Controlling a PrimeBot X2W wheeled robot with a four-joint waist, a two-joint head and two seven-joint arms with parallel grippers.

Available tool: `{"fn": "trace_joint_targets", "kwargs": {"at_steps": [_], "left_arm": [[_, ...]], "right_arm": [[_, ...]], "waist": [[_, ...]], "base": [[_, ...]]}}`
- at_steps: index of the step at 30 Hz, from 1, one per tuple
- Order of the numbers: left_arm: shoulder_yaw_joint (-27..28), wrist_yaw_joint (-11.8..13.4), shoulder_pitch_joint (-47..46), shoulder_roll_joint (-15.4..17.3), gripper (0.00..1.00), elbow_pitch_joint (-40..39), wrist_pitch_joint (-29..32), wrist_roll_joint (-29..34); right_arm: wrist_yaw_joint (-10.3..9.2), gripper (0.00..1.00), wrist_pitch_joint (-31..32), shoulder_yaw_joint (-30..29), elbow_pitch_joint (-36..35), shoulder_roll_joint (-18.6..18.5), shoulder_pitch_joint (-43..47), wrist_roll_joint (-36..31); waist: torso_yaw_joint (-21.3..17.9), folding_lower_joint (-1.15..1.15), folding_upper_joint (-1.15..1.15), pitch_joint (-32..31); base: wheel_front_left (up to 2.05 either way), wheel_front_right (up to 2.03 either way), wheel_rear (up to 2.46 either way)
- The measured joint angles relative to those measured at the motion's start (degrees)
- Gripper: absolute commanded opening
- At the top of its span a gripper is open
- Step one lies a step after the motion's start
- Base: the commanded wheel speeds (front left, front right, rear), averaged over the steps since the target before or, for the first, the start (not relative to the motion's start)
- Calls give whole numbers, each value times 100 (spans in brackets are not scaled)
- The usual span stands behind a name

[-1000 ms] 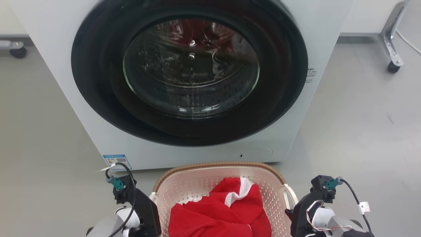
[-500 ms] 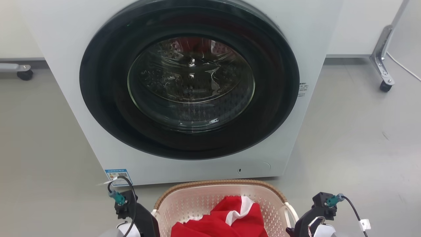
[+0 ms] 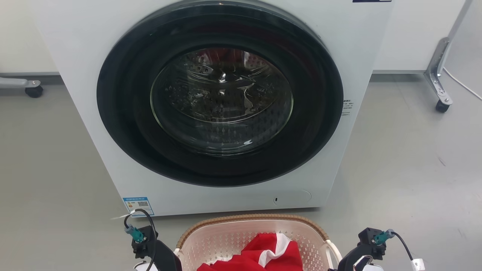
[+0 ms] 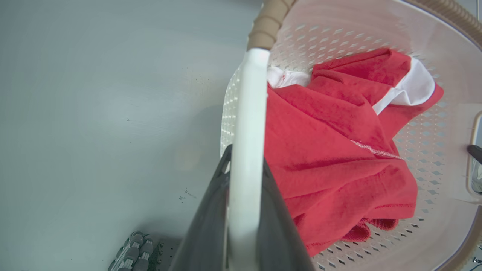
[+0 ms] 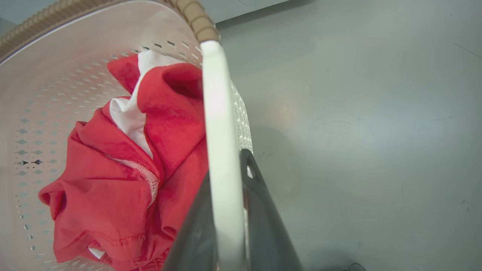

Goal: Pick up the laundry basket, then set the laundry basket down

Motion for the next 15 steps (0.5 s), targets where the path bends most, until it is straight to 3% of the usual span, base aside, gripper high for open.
{"fn": "trace_joint_targets", "kwargs": {"at_steps": [15], "left_arm": [[-11,0,23,3,0,4,1,-40]], "right_arm": [[0,0,1,84,-2,0,3,73]], "waist": [[-1,0,1,-30]], "base": [[0,0,0]]}}
